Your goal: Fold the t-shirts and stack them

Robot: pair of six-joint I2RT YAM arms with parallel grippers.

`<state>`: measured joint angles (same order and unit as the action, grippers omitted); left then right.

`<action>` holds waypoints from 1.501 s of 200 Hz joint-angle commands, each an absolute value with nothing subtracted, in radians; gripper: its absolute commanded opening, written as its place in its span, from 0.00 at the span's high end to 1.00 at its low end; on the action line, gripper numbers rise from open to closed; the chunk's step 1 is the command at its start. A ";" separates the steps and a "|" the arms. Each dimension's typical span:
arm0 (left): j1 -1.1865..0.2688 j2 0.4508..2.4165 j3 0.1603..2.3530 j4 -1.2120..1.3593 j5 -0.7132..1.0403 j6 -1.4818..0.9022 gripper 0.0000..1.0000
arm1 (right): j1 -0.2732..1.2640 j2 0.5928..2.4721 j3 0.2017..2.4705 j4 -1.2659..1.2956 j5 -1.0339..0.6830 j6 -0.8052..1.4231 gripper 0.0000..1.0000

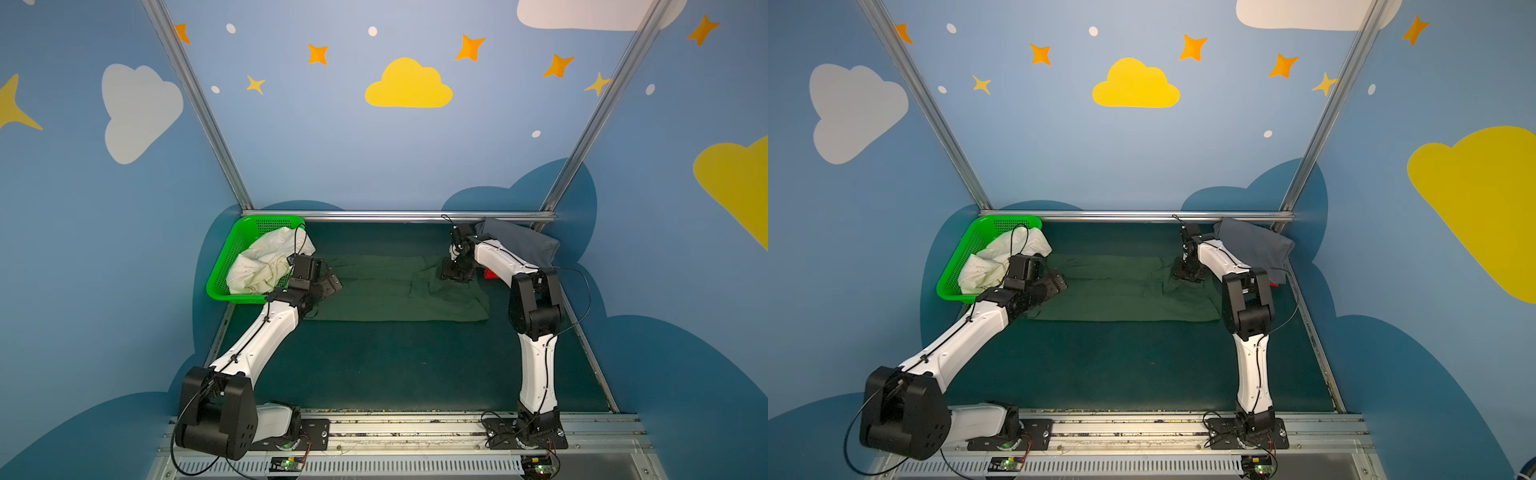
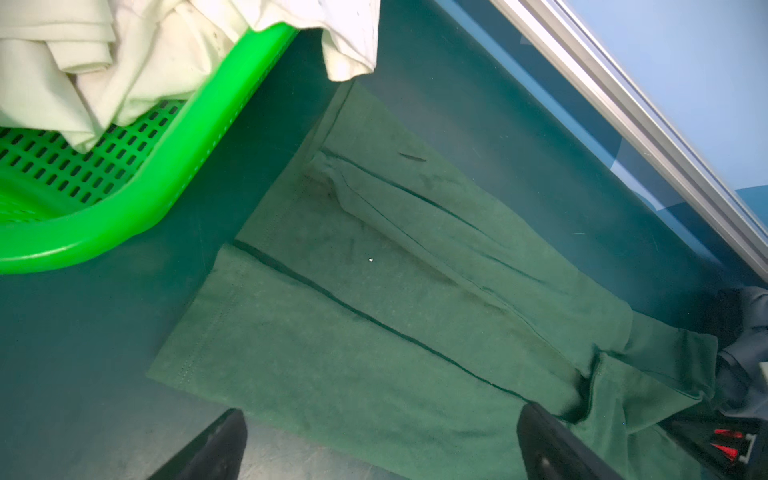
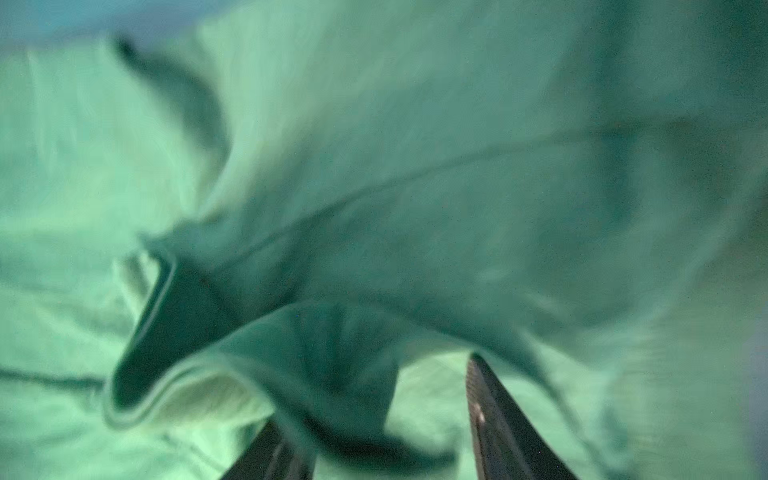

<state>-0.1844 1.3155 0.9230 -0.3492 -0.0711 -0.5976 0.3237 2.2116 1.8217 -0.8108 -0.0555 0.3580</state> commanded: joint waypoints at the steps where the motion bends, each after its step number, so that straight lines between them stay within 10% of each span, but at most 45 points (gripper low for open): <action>1: -0.186 1.310 0.924 -0.378 -0.095 -0.578 0.00 | 0.318 2.271 1.896 -0.875 0.026 0.338 0.47; 105: -0.186 1.383 0.966 -0.367 -0.077 -0.553 0.00 | 0.321 2.124 1.813 -0.873 0.089 0.339 0.22; 219: -0.223 1.857 1.280 -0.498 -0.187 -0.426 0.00 | 0.413 2.164 1.681 -0.819 0.028 0.388 0.30; 300: -0.224 1.856 1.154 -0.487 -0.179 -0.441 0.00 | 0.391 2.321 1.874 -0.901 -0.005 0.359 0.25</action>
